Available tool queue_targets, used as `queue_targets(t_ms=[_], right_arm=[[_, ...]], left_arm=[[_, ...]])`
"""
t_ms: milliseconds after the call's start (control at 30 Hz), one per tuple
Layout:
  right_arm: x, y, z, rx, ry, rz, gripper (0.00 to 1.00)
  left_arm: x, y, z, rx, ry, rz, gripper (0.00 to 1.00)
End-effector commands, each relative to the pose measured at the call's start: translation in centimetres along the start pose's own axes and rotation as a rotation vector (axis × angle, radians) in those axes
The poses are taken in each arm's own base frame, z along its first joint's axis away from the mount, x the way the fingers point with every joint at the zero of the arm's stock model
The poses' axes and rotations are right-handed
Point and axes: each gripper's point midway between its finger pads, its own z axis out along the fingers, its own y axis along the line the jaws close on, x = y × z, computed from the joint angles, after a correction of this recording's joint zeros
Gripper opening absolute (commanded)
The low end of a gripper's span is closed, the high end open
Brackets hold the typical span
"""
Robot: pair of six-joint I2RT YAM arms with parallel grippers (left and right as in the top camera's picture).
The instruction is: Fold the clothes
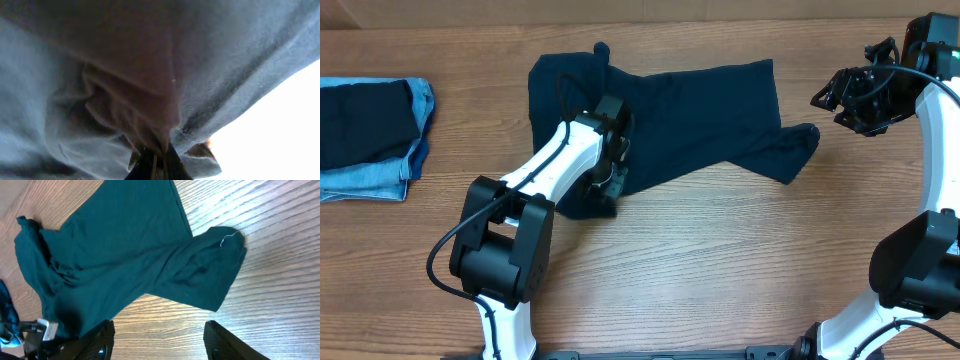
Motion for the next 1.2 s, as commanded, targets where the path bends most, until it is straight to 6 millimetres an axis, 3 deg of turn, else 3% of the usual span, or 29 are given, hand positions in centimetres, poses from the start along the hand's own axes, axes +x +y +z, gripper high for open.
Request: queue_targets(t_ms=[0,167,400,933,1167], right_arm=[[-0.5,-0.2,-1.1,0.029,-0.04,-0.012,0.61],[-0.4,-0.8,-1.2,0.067,-0.042,-0.009,0.61],[0.6,-1.4,-0.4,0.076,0.001,0.009,0.65],[2.3,-5.0,6.6,0.084,0.017,0.128,0.7],[4.4,-6.5,8.9,0.095,0.054,0.166,0.7]], left_arm=[[1.1,-2.0,-2.9,0.128,0.001,-0.061,0.04],[3.4,-4.1,-5.5,0.256,0.049,-0.078,0.04],[6.8,-5.0,-6.0,0.271,0.185,-0.082,0.04],[8.0,-4.2,-6.0,0.217,0.233,-0.08,0.04],[9.5,-4.1,-6.4,0.218,0.29,-0.046,0.04]])
